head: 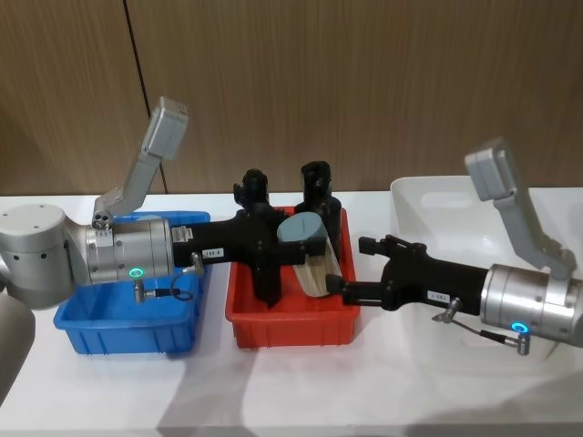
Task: Pick the cotton swabs from the blue box and place them into the white box.
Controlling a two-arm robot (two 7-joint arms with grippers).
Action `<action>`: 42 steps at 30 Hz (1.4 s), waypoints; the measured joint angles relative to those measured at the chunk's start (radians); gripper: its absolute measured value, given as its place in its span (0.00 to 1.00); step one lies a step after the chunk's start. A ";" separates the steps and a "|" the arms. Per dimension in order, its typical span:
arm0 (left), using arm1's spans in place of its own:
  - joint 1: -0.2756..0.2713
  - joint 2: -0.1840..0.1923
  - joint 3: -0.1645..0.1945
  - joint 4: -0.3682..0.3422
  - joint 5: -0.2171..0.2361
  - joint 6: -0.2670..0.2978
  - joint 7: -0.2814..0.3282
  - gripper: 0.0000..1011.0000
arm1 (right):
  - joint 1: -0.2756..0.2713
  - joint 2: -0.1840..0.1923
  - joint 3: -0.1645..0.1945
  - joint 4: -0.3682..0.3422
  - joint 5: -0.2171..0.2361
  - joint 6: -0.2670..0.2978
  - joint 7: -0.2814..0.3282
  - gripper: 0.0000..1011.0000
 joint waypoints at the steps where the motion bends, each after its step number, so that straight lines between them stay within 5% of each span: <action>1: 0.000 0.000 0.000 0.000 0.000 0.000 0.000 0.66 | 0.003 -0.002 -0.002 0.003 -0.003 0.001 0.001 0.99; 42: 0.000 0.000 0.000 0.000 0.000 0.000 0.000 0.66 | 0.103 -0.064 -0.067 0.119 -0.050 0.022 0.031 0.99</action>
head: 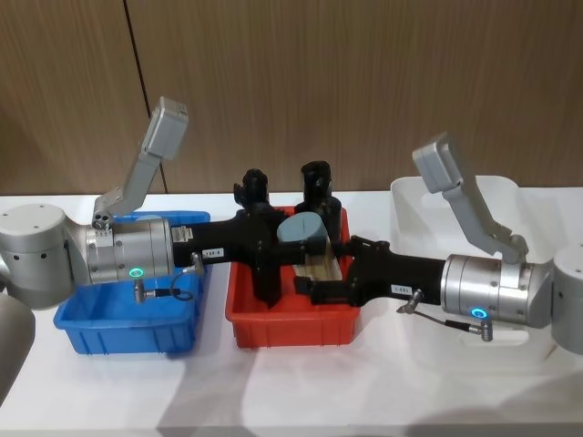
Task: Pick the cotton swabs from the blue box and place them into the white box.
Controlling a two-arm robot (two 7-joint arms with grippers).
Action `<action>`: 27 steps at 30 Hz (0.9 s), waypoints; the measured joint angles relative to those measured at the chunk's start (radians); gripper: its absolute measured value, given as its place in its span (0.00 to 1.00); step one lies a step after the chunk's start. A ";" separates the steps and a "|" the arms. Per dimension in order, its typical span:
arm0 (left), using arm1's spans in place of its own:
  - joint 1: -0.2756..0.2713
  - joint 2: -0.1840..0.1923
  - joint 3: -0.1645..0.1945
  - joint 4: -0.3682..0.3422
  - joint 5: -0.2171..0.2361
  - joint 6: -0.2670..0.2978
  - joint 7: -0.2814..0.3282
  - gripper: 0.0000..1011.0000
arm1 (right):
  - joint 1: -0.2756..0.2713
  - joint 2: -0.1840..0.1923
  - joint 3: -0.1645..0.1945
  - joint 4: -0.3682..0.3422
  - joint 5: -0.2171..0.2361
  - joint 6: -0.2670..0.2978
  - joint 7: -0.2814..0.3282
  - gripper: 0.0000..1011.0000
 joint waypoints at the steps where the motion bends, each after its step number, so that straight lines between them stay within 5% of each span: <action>1: 0.000 0.000 0.000 0.000 0.000 0.000 0.000 0.66 | 0.001 -0.001 -0.002 0.001 0.000 0.000 0.001 0.99; 9: 0.000 0.000 0.000 0.000 0.000 0.000 0.000 0.66 | 0.007 -0.003 -0.010 0.007 0.000 -0.004 0.004 0.92; 19: 0.000 0.000 0.000 0.000 -0.001 0.000 -0.001 0.66 | 0.010 -0.003 -0.017 0.008 0.007 -0.005 0.004 0.64; 27: 0.000 0.000 0.000 0.000 -0.002 0.000 -0.002 0.66 | 0.009 0.000 -0.023 0.002 0.015 -0.005 0.003 0.64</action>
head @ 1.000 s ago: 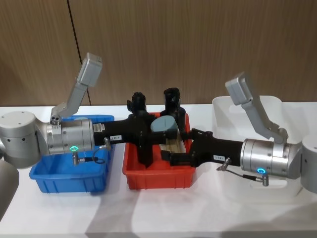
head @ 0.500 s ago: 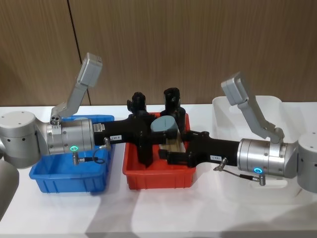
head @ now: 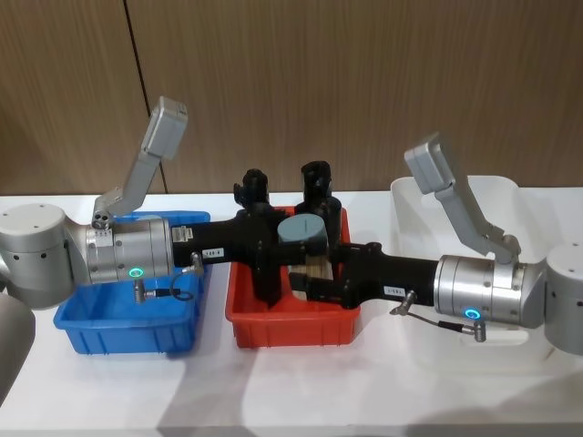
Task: Pick the cotton swabs from the blue box and place them into the white box.
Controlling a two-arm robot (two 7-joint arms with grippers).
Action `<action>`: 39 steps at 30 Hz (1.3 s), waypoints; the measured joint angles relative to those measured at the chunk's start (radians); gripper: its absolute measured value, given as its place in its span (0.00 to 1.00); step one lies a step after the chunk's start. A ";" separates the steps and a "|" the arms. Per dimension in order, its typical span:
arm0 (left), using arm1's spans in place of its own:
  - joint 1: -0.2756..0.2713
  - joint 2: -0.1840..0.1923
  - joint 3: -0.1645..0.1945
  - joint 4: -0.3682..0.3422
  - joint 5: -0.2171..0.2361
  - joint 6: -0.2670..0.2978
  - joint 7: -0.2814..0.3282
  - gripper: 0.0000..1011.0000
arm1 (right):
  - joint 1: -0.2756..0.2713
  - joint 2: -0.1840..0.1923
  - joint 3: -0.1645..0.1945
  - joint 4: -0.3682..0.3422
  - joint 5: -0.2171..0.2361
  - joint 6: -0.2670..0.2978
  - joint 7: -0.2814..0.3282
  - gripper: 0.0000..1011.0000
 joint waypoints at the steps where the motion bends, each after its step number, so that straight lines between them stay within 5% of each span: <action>1: 0.000 0.000 0.000 0.000 0.000 0.000 0.000 0.66 | 0.000 0.001 0.000 -0.001 0.000 0.000 0.000 0.64; 8: 0.000 0.000 0.000 0.000 0.004 0.000 0.002 0.76 | -0.002 0.003 -0.005 -0.011 0.010 0.001 0.000 0.64; 15: 0.000 0.000 0.000 0.000 0.004 0.000 0.002 0.99 | -0.004 0.008 -0.008 -0.019 0.017 0.002 -0.002 0.64; 39: 0.000 0.000 0.000 0.000 0.002 0.000 0.002 0.99 | -0.033 0.061 0.010 -0.027 0.050 -0.034 -0.035 0.64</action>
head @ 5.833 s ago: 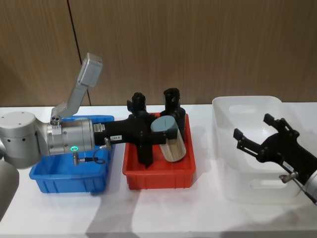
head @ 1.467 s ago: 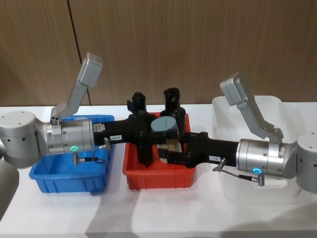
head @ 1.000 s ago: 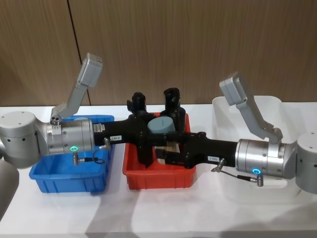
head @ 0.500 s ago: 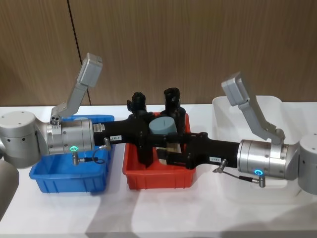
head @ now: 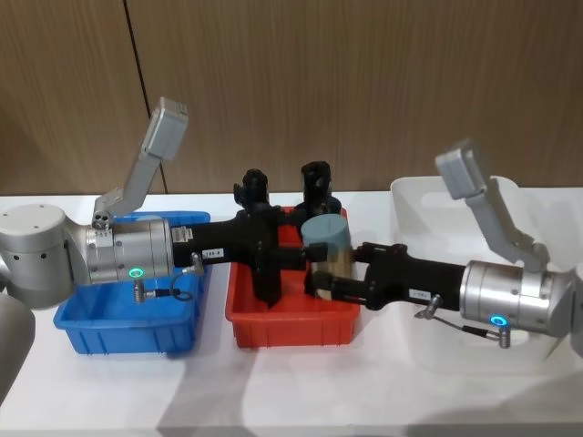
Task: Pick the cotton swabs from the blue box and place them into the white box.
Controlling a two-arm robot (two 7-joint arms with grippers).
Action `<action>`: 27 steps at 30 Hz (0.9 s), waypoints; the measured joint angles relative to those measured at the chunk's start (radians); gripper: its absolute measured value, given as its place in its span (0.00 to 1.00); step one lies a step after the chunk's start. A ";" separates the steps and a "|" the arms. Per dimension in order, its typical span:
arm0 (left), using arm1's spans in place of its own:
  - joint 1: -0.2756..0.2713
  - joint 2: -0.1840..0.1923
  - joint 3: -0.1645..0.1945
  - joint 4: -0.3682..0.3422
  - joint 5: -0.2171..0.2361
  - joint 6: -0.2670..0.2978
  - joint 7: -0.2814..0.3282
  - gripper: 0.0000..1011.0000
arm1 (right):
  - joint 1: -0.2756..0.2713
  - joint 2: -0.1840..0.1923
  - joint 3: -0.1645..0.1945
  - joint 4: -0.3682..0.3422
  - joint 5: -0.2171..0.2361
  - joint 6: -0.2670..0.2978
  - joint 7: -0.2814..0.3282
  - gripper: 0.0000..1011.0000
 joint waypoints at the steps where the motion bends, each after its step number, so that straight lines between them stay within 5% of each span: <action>1: 0.000 0.000 0.000 0.000 0.000 0.000 0.000 0.99 | -0.001 0.002 0.001 0.001 0.001 -0.002 -0.001 0.64; 27: 0.000 0.000 0.000 0.000 0.000 0.000 0.000 0.99 | -0.015 0.097 0.081 0.057 0.027 -0.070 -0.096 0.64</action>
